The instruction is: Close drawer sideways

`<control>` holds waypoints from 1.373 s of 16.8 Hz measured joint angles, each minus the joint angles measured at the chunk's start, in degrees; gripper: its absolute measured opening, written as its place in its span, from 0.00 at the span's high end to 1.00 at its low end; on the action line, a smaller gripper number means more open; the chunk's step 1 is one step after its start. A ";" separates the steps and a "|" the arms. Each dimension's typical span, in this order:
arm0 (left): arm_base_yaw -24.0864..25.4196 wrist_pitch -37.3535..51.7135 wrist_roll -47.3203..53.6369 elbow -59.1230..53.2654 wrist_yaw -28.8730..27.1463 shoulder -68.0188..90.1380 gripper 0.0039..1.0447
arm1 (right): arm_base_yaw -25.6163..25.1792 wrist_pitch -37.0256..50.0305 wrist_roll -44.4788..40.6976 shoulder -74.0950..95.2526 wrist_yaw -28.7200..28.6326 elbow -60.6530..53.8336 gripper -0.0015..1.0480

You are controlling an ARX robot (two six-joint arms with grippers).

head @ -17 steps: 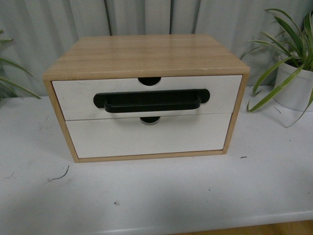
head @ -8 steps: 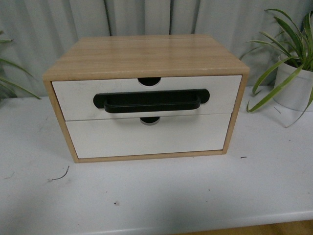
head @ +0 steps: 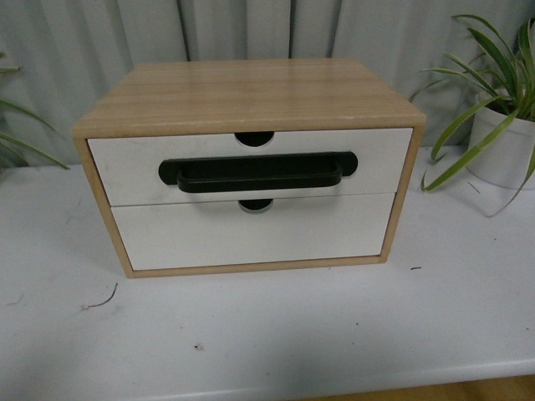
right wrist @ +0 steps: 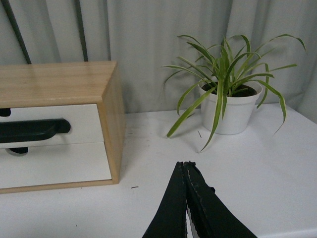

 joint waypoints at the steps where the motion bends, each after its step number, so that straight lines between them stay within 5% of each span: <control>1: 0.00 1.68 0.02 0.07 0.11 -1.40 0.99 | 0.00 -1.01 -0.02 -0.74 0.00 0.00 0.98; 5: 0.00 0.76 0.02 0.00 0.00 -1.38 0.99 | 0.00 -3.82 -0.02 -3.58 0.00 0.00 0.98; 7: 0.00 0.52 0.02 0.00 0.04 -1.38 0.99 | 0.00 -12.94 0.00 -9.62 -0.13 0.04 0.98; 14: 0.00 0.55 0.02 0.00 0.04 -1.38 0.99 | 0.00 -14.36 0.00 -13.70 -0.04 0.04 0.98; 15: 0.00 0.52 -0.04 0.00 0.04 -1.38 0.90 | 0.00 -14.36 -0.02 -13.70 -0.02 0.04 0.97; 19: 0.00 0.52 -0.04 0.00 0.02 -1.38 0.56 | 0.00 -14.36 -0.02 -13.70 -0.02 0.04 0.62; 23: 0.00 0.52 -0.04 0.00 0.04 -1.38 0.11 | 0.00 -14.36 -0.02 -13.70 -0.02 0.04 0.17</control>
